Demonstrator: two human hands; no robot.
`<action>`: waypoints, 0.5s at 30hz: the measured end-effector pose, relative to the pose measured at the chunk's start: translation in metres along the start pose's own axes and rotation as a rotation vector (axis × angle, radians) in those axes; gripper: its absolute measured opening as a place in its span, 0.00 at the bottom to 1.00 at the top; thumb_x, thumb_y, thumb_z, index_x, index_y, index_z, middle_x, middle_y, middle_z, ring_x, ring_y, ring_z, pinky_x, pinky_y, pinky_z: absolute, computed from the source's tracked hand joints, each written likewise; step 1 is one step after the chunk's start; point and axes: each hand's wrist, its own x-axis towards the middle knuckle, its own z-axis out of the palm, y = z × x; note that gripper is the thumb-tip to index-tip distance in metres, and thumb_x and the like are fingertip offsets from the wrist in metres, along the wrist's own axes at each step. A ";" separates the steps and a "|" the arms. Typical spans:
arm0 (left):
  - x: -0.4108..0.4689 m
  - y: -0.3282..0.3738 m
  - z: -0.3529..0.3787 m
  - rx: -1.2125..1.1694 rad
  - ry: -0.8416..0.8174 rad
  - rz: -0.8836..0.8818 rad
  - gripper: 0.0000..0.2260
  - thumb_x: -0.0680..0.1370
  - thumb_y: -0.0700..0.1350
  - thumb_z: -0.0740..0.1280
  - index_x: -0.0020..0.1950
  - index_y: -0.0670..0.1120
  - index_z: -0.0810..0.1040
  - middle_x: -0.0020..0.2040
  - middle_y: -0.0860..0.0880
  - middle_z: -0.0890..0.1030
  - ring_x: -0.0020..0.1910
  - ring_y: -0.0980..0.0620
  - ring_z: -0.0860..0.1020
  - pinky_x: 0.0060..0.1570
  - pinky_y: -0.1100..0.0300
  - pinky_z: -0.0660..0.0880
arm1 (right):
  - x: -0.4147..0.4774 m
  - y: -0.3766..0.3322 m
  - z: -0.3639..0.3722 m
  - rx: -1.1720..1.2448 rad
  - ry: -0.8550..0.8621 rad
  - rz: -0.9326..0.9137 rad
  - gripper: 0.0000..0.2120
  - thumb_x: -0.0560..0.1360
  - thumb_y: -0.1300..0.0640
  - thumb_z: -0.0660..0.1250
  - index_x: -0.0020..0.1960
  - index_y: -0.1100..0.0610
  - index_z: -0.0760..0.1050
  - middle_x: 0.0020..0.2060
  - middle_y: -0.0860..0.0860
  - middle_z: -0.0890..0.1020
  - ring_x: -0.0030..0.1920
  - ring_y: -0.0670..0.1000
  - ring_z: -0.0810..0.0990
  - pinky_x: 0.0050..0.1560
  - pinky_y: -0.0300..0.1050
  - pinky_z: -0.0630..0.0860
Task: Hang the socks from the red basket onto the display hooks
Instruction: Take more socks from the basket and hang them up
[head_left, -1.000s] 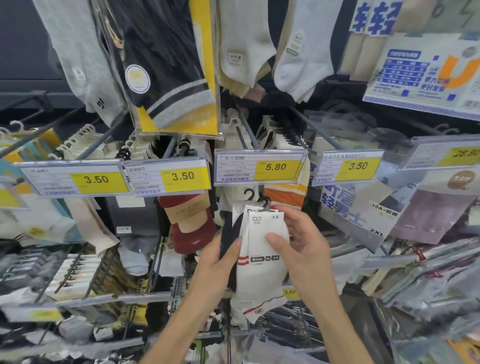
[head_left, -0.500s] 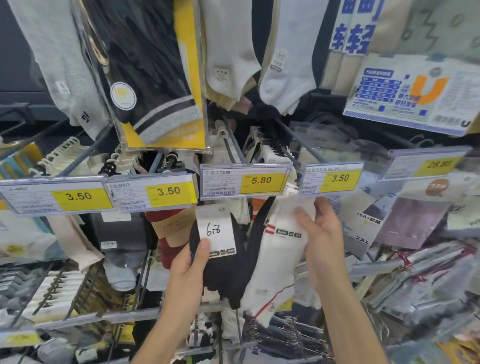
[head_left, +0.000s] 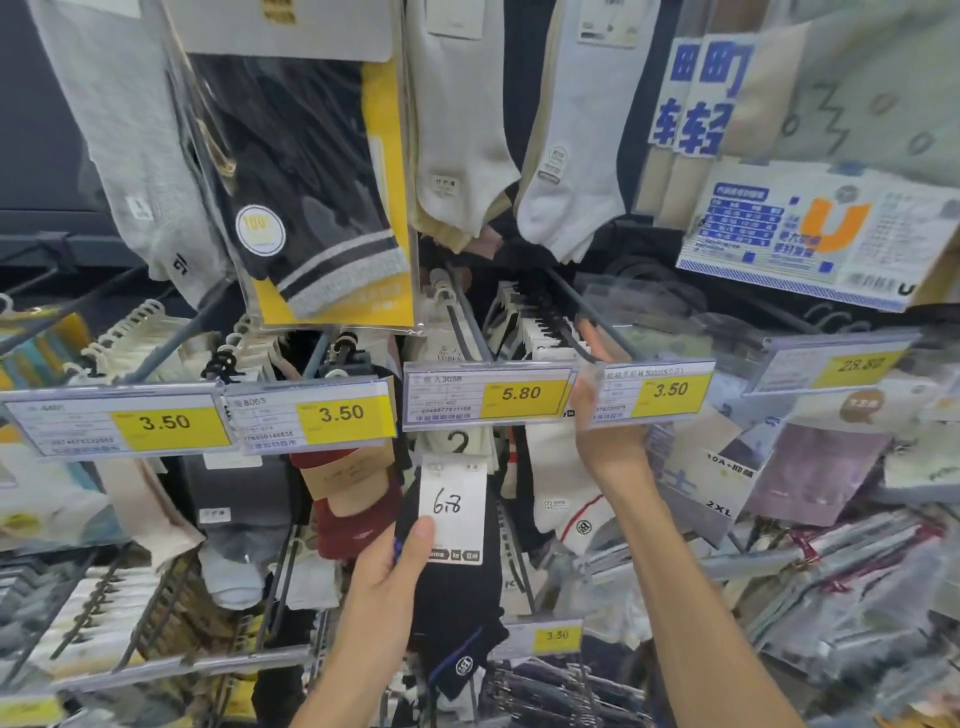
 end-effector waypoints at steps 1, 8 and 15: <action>-0.001 0.001 0.000 -0.003 -0.004 -0.015 0.23 0.68 0.64 0.64 0.59 0.57 0.80 0.53 0.61 0.86 0.54 0.62 0.82 0.58 0.59 0.74 | -0.001 -0.001 0.001 -0.042 -0.001 -0.071 0.18 0.80 0.72 0.57 0.69 0.73 0.66 0.64 0.58 0.71 0.64 0.52 0.69 0.61 0.15 0.49; -0.002 0.000 0.002 0.151 -0.058 0.014 0.18 0.78 0.53 0.66 0.67 0.52 0.76 0.59 0.56 0.82 0.61 0.58 0.78 0.63 0.63 0.71 | -0.041 -0.002 0.002 -0.094 0.166 -0.191 0.20 0.79 0.64 0.62 0.70 0.52 0.70 0.63 0.42 0.74 0.66 0.38 0.70 0.64 0.23 0.58; 0.000 -0.003 0.012 0.204 -0.220 0.160 0.14 0.82 0.39 0.64 0.62 0.56 0.78 0.54 0.64 0.84 0.53 0.66 0.81 0.46 0.75 0.74 | -0.110 -0.005 0.004 0.189 -0.240 -0.077 0.26 0.74 0.50 0.68 0.70 0.37 0.67 0.57 0.42 0.82 0.61 0.47 0.80 0.63 0.45 0.76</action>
